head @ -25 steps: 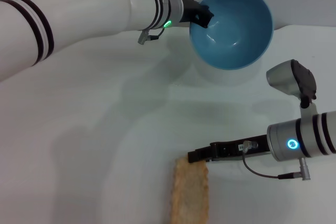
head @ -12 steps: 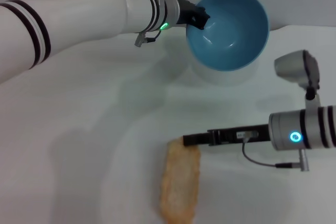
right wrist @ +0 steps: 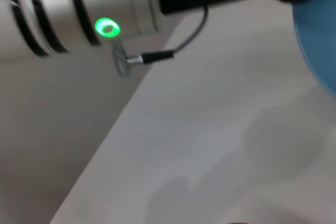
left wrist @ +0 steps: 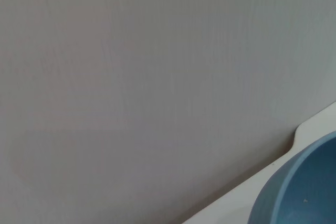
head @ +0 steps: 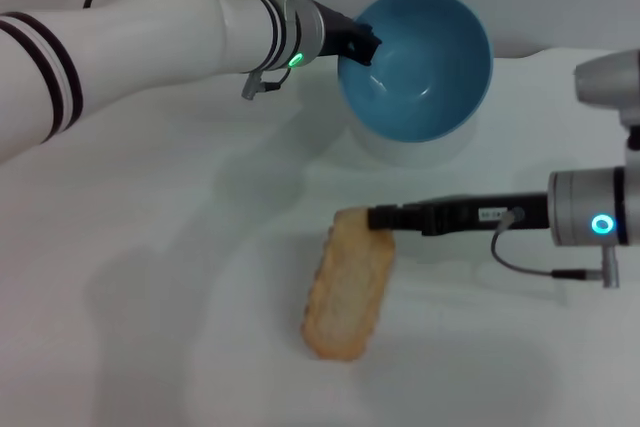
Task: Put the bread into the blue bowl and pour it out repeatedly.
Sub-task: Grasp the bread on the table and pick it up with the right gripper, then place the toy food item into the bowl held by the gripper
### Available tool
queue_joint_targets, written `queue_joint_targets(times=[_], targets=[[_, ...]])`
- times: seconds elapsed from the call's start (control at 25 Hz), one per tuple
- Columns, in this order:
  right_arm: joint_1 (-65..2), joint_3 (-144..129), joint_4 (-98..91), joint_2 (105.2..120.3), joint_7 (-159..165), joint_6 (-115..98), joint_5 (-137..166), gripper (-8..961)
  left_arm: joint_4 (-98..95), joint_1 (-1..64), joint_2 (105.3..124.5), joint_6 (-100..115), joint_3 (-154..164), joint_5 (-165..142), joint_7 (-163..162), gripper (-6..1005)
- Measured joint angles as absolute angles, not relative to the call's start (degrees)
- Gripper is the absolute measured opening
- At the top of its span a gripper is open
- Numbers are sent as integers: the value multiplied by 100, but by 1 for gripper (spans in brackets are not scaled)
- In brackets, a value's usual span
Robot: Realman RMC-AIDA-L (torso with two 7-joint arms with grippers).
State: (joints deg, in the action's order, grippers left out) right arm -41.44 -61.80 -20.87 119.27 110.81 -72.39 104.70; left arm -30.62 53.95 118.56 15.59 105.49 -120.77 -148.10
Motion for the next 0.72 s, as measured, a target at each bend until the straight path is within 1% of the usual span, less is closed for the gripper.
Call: queue_joint_targets(times=[0.24, 0.36, 0.4, 0.72], targets=[[-3981, -6171, -2787, 11892, 11112, -7591, 10479, 143, -3045, 5353, 11846, 1567, 10488, -12077, -14810, 0], [-3745, -6137, -3511, 11884, 11292, -7819, 10473, 128, -3042, 5347, 11846, 1590, 10510, -12096, -14810, 0], [-3576, -6133, -4027, 11877, 11451, -7894, 10473, 120, -3041, 5345, 11846, 1607, 10513, -12102, -14810, 0], [-3313, -5416, -4832, 11843, 11645, -8260, 10604, 72, -3041, 5317, 11867, 1708, 10525, -12078, -14810, -1]])
